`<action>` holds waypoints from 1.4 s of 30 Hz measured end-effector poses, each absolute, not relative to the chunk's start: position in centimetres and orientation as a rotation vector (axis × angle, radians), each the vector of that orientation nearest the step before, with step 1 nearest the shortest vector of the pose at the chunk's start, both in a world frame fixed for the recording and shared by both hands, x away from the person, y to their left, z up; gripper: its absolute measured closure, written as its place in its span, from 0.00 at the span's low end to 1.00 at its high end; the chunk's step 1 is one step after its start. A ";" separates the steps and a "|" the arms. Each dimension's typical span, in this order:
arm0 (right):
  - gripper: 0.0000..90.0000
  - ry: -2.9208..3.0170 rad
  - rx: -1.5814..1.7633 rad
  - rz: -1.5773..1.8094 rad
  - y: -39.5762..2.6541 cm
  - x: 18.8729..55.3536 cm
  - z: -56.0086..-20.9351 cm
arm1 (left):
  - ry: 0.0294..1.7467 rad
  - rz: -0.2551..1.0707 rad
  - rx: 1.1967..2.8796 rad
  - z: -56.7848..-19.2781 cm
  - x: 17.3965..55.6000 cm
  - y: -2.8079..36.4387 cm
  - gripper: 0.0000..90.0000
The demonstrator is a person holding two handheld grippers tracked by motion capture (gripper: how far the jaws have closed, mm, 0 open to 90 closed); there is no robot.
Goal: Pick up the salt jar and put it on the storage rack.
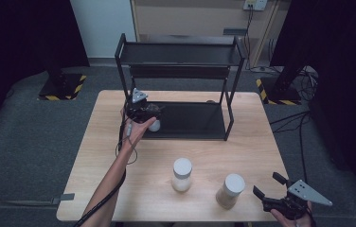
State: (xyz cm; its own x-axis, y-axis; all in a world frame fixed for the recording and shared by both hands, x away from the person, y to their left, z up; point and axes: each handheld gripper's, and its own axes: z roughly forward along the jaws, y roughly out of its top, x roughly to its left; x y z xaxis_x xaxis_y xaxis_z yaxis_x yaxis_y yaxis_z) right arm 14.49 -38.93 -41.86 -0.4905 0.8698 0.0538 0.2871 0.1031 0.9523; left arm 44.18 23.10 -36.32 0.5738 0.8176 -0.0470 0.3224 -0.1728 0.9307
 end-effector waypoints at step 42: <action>0.05 1.853 1.121 1.395 -38.8 14.5 -41.8 | 0.719 0.503 1.759 -32.2 36.3 29.2 0.04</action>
